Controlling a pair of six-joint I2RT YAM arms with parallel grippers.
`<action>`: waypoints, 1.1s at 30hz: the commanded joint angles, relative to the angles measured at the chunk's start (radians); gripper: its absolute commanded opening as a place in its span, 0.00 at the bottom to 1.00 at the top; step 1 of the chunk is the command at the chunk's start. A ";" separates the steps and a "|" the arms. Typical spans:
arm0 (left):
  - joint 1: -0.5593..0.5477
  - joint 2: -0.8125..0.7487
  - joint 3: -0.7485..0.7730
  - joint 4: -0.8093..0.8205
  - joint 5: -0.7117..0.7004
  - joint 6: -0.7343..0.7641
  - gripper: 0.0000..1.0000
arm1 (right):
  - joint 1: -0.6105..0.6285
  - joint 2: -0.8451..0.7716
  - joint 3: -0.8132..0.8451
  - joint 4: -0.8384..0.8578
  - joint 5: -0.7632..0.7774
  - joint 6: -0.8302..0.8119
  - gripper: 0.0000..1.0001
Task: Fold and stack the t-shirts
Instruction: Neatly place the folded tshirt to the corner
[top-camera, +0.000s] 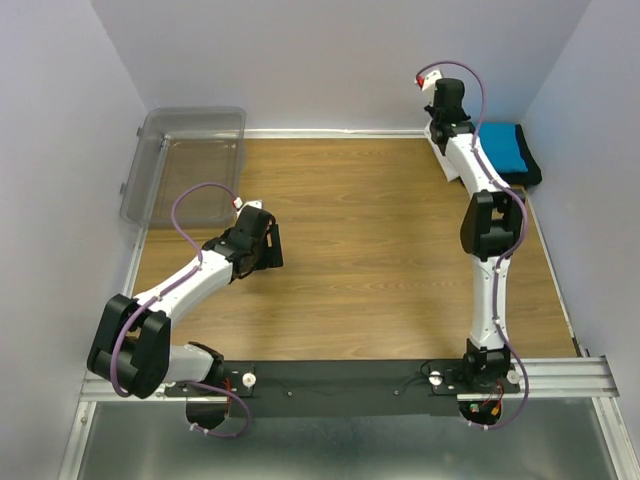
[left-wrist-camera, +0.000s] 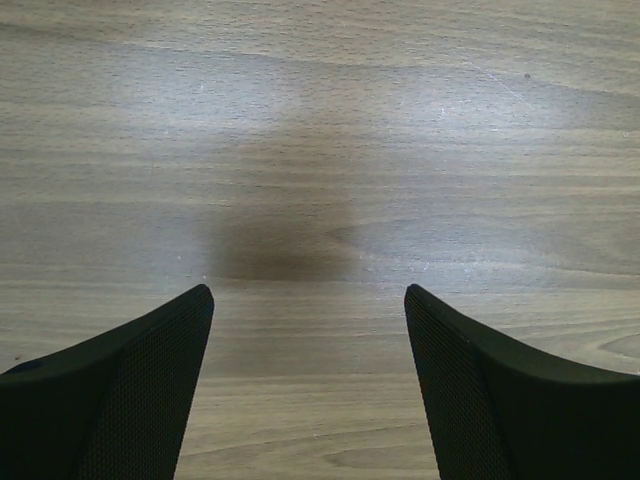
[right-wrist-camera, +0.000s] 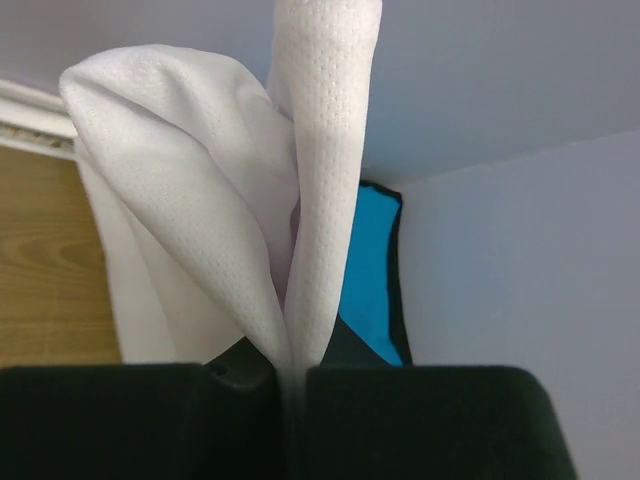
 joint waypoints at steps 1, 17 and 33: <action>0.007 -0.017 0.007 -0.012 0.008 0.011 0.85 | -0.032 0.002 0.048 0.028 0.032 -0.056 0.08; 0.005 0.044 0.045 -0.011 0.025 0.042 0.85 | -0.147 0.039 0.083 0.066 0.024 -0.103 0.08; 0.005 0.090 0.076 -0.023 0.065 0.062 0.85 | -0.195 0.163 0.025 0.391 0.153 -0.338 0.11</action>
